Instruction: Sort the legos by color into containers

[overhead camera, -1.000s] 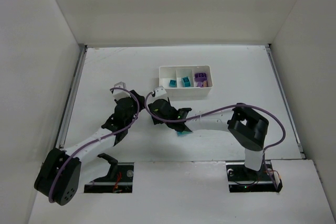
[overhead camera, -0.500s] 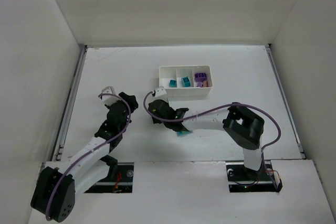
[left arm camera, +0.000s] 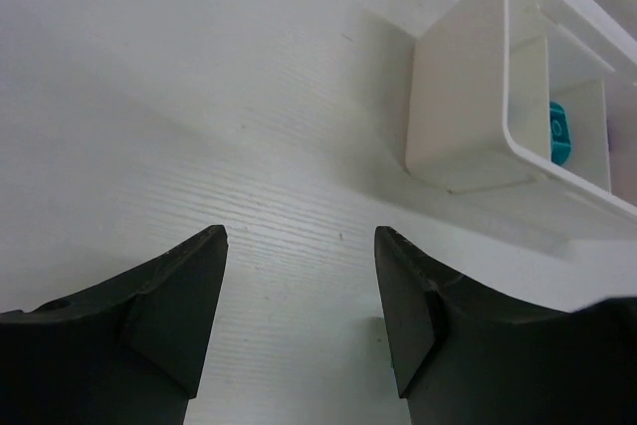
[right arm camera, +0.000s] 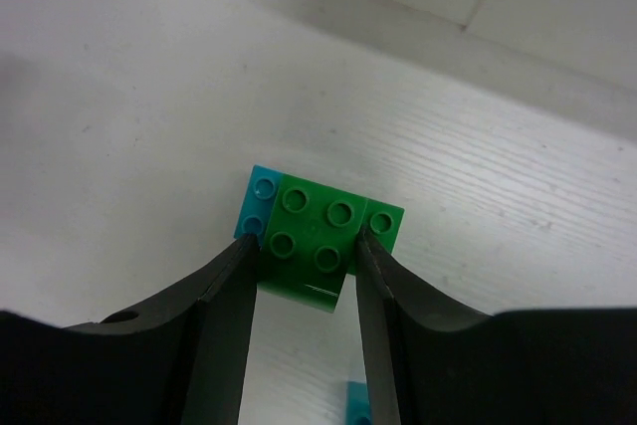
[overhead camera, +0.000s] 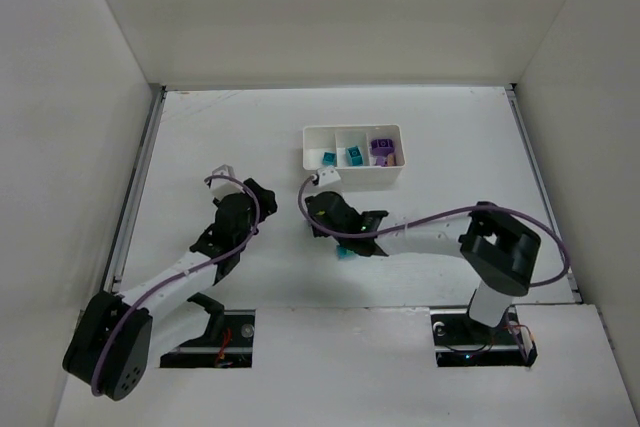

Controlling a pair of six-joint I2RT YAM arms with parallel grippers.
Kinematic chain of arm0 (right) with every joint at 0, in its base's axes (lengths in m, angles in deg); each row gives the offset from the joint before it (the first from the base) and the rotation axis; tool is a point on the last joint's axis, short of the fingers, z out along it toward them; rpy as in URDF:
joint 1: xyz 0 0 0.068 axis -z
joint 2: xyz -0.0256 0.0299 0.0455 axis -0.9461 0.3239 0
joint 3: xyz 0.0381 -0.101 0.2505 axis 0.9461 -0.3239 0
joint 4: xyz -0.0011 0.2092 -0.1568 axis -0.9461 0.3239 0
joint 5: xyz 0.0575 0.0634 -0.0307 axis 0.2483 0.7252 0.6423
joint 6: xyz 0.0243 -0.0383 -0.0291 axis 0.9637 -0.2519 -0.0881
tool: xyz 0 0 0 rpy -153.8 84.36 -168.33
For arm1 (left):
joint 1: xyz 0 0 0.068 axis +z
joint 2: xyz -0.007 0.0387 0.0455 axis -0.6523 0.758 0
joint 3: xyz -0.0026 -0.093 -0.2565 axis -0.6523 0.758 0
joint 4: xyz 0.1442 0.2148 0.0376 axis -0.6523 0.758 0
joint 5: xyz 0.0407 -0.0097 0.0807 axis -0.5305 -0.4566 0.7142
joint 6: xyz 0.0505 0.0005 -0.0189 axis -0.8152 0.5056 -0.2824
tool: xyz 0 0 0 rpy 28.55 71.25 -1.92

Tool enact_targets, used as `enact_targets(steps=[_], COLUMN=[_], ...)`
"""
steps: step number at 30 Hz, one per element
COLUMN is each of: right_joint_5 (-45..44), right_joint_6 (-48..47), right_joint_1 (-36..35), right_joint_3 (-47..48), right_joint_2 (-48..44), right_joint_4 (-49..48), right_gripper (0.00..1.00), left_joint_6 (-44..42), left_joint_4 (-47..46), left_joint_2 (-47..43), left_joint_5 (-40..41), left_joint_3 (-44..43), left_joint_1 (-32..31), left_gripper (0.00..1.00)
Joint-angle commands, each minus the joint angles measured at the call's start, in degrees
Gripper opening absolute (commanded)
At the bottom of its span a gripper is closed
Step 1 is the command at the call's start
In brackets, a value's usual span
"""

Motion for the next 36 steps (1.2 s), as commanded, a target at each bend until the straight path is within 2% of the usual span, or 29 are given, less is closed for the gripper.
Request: enact_targets(steps=[1,8,12,19,29,36], right_joint_5=[4.0,15.0,18.9,21.1,22.7,22.6], right_joint_6=[-0.9,2.4,3.7,5.0,5.9,6.1], right_joint_1=[2.8,8.1,9.4,9.5,9.7,9.7], right_joint_3=[-1.8,-6.8,-7.7,-8.6,-8.9,-8.9], right_joint_2=[-6.3,-11.5,-12.6,-14.0,-14.5,-14.1], right_joint_4=[-6.6,-13.2,-15.2,-16.4,-17.0,-17.0], right_gripper=[0.26,0.28,0.29,0.29,0.29,0.29], left_joint_6=[2.7,14.1,21.3,24.5,23.3,23.8], left_joint_4=[-3.3,-2.9,-4.2,-8.6,-9.0,-12.2], left_joint_2=[0.1,-3.0,-4.0,-0.5,2.6,6.0], left_joint_5=[-7.3,-20.6,-24.7,-26.0,-24.1,-23.9], left_joint_3=[-3.5,-3.0,-1.8,-1.0,-1.0,-1.0], left_joint_1=[-0.5,0.4,1.0,-1.1,-3.2,-3.4], left_gripper=[0.59,0.63,0.64,0.64,0.56,0.40])
